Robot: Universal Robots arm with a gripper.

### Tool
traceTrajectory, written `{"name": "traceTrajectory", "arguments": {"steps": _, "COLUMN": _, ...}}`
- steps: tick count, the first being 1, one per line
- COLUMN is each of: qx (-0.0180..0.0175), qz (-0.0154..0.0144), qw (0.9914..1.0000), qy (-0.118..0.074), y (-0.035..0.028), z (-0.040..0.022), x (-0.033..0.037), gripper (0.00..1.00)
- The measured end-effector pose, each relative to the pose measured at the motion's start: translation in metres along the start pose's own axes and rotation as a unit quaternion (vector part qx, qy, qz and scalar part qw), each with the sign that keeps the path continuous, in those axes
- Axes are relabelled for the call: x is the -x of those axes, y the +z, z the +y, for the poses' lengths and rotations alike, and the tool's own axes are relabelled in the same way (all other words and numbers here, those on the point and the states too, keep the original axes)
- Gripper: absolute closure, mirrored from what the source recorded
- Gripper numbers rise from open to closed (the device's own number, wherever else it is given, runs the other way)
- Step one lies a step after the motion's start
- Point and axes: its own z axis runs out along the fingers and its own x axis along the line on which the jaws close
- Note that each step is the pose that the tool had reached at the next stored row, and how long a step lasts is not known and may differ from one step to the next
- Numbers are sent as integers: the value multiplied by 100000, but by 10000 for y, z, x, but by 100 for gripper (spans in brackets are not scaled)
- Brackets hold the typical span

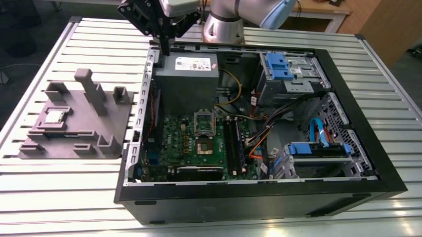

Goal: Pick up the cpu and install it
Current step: 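Reach for the cpu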

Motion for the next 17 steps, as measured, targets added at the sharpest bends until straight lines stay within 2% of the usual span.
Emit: {"name": "traceTrajectory", "arguments": {"steps": 17, "qx": 4, "qz": -2, "qw": 100000, "qy": 1, "y": 9, "z": -4, "x": -42, "gripper": 90}}
